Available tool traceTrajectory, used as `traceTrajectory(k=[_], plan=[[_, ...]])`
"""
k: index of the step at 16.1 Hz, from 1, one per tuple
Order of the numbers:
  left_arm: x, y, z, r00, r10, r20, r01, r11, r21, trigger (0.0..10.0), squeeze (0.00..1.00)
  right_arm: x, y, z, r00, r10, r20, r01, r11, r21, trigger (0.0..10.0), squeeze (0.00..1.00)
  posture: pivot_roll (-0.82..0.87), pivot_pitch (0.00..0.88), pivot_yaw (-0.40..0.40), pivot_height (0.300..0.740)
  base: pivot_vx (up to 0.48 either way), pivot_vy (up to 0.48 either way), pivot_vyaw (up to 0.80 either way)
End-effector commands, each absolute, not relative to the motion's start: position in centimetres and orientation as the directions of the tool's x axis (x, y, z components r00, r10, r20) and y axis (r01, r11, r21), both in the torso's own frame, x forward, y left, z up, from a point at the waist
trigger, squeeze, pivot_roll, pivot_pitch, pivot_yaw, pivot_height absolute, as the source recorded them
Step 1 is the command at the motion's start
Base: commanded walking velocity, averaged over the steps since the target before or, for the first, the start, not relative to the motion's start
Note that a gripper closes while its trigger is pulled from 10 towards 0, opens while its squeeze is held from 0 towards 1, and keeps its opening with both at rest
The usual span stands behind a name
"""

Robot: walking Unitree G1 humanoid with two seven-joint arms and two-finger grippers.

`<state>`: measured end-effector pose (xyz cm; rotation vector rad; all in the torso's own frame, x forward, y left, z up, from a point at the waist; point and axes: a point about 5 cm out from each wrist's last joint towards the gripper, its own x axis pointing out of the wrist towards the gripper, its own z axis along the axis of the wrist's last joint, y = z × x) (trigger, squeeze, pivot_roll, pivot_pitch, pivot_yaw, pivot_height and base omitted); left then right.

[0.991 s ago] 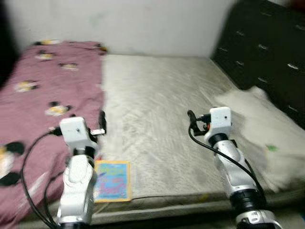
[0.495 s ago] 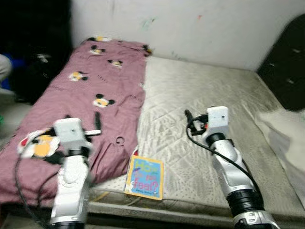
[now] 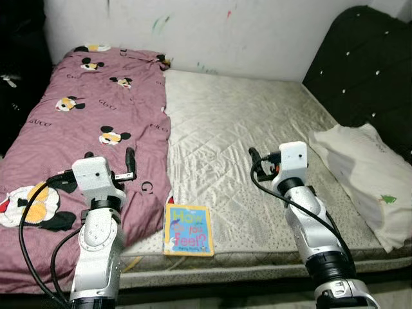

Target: Clean up the room

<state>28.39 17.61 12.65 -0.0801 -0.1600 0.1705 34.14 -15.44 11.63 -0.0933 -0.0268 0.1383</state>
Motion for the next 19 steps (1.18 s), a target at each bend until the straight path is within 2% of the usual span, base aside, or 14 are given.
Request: traceTrajectory(k=[1,7,10,12,17,19], plan=[[28.4,17.0,12.7,0.973,0.181,0.144,-0.168,0.981,-0.093,10.0,0.0,33.9,-16.2,11.8,0.993,0.117,0.029,-0.114,0.988,-0.102,10.0,0.0,-0.02,0.0,-0.11,0.74,0.0,0.0,0.0],[27.2,17.7,11.6,0.977,0.18,0.111,-0.171,0.982,-0.083,10.0,0.0,33.2,-16.3,10.7,0.995,0.099,0.001,-0.099,0.991,-0.086,10.0,0.0,0.0,0.0,-0.109,0.74,0.0,0.0,0.0],[25.5,18.5,10.5,0.979,0.192,0.068,-0.189,0.981,-0.043,10.0,0.0,32.0,-16.5,10.1,0.998,0.049,-0.035,-0.049,0.999,-0.001,10.0,0.0,0.0,0.0,-0.099,0.74,0.0,0.0,0.0],[23.8,19.1,9.8,0.984,0.174,0.028,-0.174,0.985,-0.006,10.0,0.0,29.9,-16.3,9.1,0.995,0.054,-0.08,-0.055,0.999,-0.002,10.0,0.0,-0.01,0.048,-0.097,0.74,0.0,0.0,0.0],[22.6,19.4,9.8,0.984,0.179,-0.009,-0.179,0.984,-0.001,10.0,0.0,27.9,-17.1,8.8,0.987,0.035,-0.154,-0.032,0.999,0.026,10.0,0.0,-0.02,0.136,-0.098,0.74,0.0,0.0,0.0],[22.1,19.1,10.1,0.988,0.153,-0.017,-0.153,0.988,-0.004,10.0,0.0,27.6,-17.2,9.3,0.986,0.029,-0.163,-0.03,1.0,-0.005,10.0,0.0,-0.03,0.166,-0.095,0.74,0.0,0.0,0.0]])
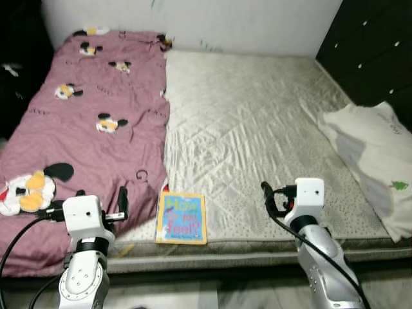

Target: Clean up the room

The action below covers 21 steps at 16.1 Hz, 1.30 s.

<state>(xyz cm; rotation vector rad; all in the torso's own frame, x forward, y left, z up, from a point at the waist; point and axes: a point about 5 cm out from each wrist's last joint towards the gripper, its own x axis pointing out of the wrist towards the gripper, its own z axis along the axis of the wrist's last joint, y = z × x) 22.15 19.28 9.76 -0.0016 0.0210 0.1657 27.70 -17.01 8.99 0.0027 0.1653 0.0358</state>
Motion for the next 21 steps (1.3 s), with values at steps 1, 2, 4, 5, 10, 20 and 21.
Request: traceTrajectory(k=[1,2,4,5,10,20,21], plan=[[21.92,18.99,10.08,0.989,0.149,-0.024,-0.149,0.989,-0.003,10.0,0.0,27.49,-17.27,9.45,0.986,0.027,-0.166,-0.027,1.0,0.003,10.0,0.0,-0.03,0.178,-0.094,0.74,0.0,0.0,0.0],[21.76,18.89,10.09,0.99,0.141,-0.031,-0.141,0.99,-0.004,10.0,0.0,27.35,-17.38,9.57,0.985,0.025,-0.169,-0.024,1.0,0.006,10.0,0.0,-0.04,0.185,-0.094,0.74,0.0,0.0,0.0],[21.79,18.79,10.17,0.99,0.137,-0.038,-0.138,0.99,-0.008,10.0,0.0,27.02,-17.45,9.63,0.983,0.026,-0.183,-0.024,1.0,0.01,10.0,0.0,-0.04,0.196,-0.095,0.74,0.0,0.0,0.0],[21.81,18.75,10.19,0.99,0.137,-0.038,-0.137,0.991,-0.008,10.0,0.0,26.96,-17.45,9.61,0.982,0.027,-0.186,-0.025,1.0,0.009,10.0,0.0,-0.04,0.197,-0.095,0.74,0.0,0.0,0.0],[21.81,18.75,10.19,0.99,0.137,-0.038,-0.137,0.991,-0.008,10.0,0.0,26.96,-17.45,9.61,0.982,0.027,-0.186,-0.025,1.0,0.009,10.0,0.0,-0.04,0.197,-0.095,0.74,0.0,0.0,0.0],[21.81,18.75,10.19,0.99,0.137,-0.038,-0.137,0.991,-0.008,10.0,0.0,26.96,-17.45,9.61,0.982,0.027,-0.186,-0.025,1.0,0.009,10.0,0.0,-0.04,0.197,-0.095,0.74,0.0,0.0,0.0],[21.81,18.75,10.19,0.99,0.137,-0.038,-0.137,0.991,-0.008,10.0,0.0,26.96,-17.45,9.61,0.982,0.027,-0.186,-0.025,1.0,0.009,10.0,0.0,-0.04,0.197,-0.095,0.74,0.0,0.0,0.0]])
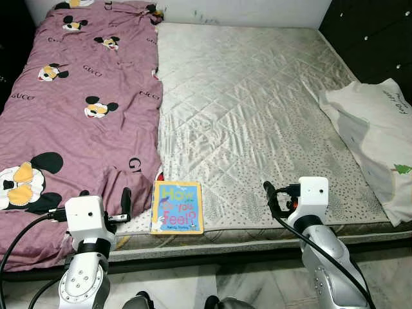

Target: Clean up the room

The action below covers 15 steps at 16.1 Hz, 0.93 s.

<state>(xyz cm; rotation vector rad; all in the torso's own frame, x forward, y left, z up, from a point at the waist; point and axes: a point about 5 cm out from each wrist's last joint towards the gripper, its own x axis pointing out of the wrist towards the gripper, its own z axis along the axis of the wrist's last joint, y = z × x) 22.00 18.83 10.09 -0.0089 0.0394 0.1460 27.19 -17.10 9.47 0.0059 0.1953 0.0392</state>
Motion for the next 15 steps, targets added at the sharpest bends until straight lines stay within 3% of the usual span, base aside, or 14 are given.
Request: traceTrajectory(k=[1,9,15], plan=[[22.3,18.5,10.5,0.991,0.133,-0.032,-0.134,0.991,-0.013,10.0,0.0,27.3,-17.0,9.8,0.98,0.055,-0.19,-0.057,0.998,-0.001,10.0,0.0,-0.02,0.174,-0.109,0.736,0.0,0.0,0.0],[23.2,18.1,10.8,0.991,0.135,-0.013,-0.135,0.991,-0.017,10.0,0.0,28.2,-16.3,9.9,0.977,0.109,-0.183,-0.113,0.993,-0.013,10.0,0.0,-0.02,0.168,-0.109,0.644,0.0,0.0,0.0],[23.4,18.1,10.9,0.99,0.144,-0.007,-0.144,0.989,-0.016,10.0,0.0,28.4,-16.2,9.9,0.977,0.117,-0.18,-0.122,0.992,-0.017,10.0,0.0,-0.03,0.171,-0.112,0.605,0.0,0.0,0.0]])
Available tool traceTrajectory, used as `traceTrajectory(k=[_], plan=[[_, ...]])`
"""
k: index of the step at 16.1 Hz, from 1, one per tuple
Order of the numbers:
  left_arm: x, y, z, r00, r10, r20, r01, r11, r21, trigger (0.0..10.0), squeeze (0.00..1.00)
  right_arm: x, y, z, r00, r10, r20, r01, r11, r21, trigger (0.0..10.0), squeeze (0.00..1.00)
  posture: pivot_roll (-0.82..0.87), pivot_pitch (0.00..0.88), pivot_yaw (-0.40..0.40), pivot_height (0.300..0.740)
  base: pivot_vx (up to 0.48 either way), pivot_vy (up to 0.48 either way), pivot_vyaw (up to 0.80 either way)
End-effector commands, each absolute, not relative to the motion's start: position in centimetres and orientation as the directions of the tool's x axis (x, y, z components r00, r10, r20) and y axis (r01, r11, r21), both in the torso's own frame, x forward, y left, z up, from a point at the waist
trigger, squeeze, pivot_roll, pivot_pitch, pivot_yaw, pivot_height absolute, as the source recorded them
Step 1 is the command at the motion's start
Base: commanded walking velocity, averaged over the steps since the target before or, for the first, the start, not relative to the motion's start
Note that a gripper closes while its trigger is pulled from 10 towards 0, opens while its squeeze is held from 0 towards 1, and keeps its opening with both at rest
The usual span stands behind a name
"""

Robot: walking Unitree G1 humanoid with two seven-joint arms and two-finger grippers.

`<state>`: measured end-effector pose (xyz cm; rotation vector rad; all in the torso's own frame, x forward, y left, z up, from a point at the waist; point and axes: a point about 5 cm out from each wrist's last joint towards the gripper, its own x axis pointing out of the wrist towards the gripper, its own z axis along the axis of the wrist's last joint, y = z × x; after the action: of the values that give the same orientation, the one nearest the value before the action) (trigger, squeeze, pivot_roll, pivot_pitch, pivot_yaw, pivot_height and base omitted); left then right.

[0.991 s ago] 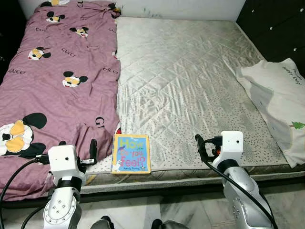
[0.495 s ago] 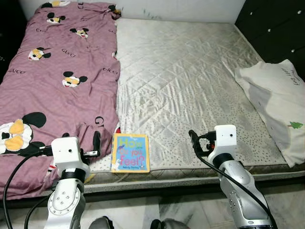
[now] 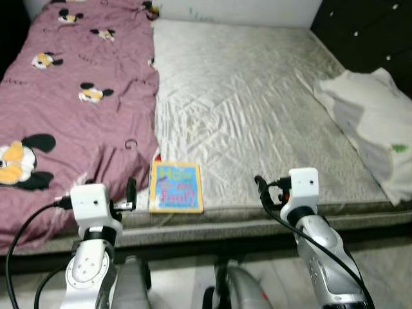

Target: Clean up the room

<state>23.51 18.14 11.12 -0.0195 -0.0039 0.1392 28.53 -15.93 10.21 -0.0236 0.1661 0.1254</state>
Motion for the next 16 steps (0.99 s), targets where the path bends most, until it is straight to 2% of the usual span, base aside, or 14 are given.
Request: traceTrajectory(k=[1,3,9,16], plan=[[23.45,18.13,10.96,0.989,0.151,-0.005,-0.151,0.988,-0.014,10.0,0.0,28.48,-16.25,9.83,0.976,0.118,-0.183,-0.122,0.992,-0.014,10.0,0.0,-0.03,0.173,-0.113,0.605,0.0,0.0,0.0],[23.55,18.42,10.77,0.981,0.193,-0.016,-0.193,0.981,-0.014,10.0,0.0,28.57,-16.3,9.75,0.975,0.116,-0.189,-0.121,0.993,-0.017,10.0,0.0,-0.03,0.172,-0.114,0.605,0.0,0.0,0.0],[23.74,18.42,10.8,0.979,0.202,-0.012,-0.202,0.979,-0.02,10.0,0.0,28.68,-16.01,9.65,0.972,0.135,-0.193,-0.143,0.989,-0.03,10.0,0.0,-0.03,0.173,-0.117,0.601,0.0,0.0,0.0],[23.97,18.3,10.86,0.978,0.207,-0.009,-0.207,0.978,-0.023,10.0,0.0,28.81,-15.9,9.62,0.971,0.146,-0.192,-0.155,0.988,-0.03,10.0,0.0,-0.04,0.173,-0.116,0.531,0.0,0.0,0.0]])
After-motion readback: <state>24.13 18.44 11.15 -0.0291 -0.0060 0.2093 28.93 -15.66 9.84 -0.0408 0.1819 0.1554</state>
